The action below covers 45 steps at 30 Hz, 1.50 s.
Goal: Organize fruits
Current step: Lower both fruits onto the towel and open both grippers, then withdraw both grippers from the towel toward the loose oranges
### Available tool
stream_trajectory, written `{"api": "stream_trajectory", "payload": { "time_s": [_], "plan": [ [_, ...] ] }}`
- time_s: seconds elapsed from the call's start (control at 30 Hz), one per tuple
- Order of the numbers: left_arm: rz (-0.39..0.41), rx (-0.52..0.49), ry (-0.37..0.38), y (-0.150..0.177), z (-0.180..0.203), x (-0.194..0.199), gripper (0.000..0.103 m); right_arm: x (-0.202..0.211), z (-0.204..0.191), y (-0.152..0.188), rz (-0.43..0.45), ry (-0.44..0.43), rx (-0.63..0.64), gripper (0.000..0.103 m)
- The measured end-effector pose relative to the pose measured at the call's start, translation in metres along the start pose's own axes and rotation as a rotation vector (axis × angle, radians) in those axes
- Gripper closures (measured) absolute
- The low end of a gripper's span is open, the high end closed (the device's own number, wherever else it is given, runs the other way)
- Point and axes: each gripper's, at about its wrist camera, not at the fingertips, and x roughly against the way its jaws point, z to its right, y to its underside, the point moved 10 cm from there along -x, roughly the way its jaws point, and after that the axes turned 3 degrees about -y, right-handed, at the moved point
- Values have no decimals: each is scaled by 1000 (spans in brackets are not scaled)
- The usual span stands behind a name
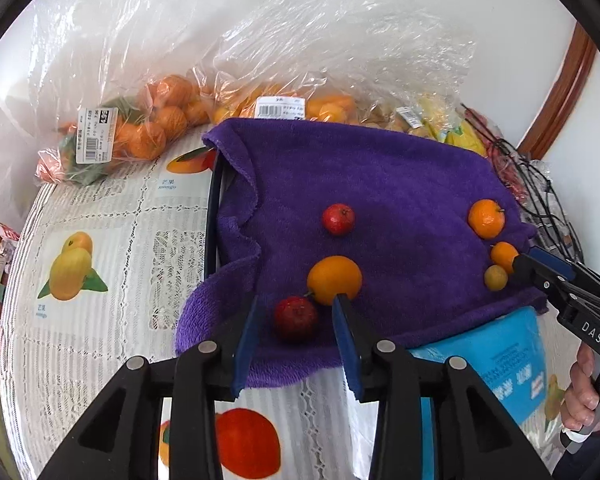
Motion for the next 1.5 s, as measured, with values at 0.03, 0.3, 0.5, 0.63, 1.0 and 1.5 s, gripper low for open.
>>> {"api": "stream_trajectory", "payload": {
  "time_s": [0.03, 0.3, 0.5, 0.63, 1.0, 1.5],
  "plan": [
    [7, -3, 4, 0, 2, 5, 64, 5, 0, 0, 6, -2, -7, 54],
    [66, -44, 31, 7, 26, 49, 48, 50, -7, 13, 52, 38, -6, 53],
    [89, -65, 37, 26, 38, 73, 43, 76, -16, 30, 72, 57, -8, 53],
    [106, -66, 32, 39, 38, 87, 42, 86, -25, 48, 54, 30, -9, 53],
    [101, -22, 34, 77, 25, 98, 41, 81, -54, 115, -12, -35, 9, 53],
    [79, -4, 42, 107, 11, 96, 41, 51, -90, 161, -93, -104, 28, 53]
  ]
}}
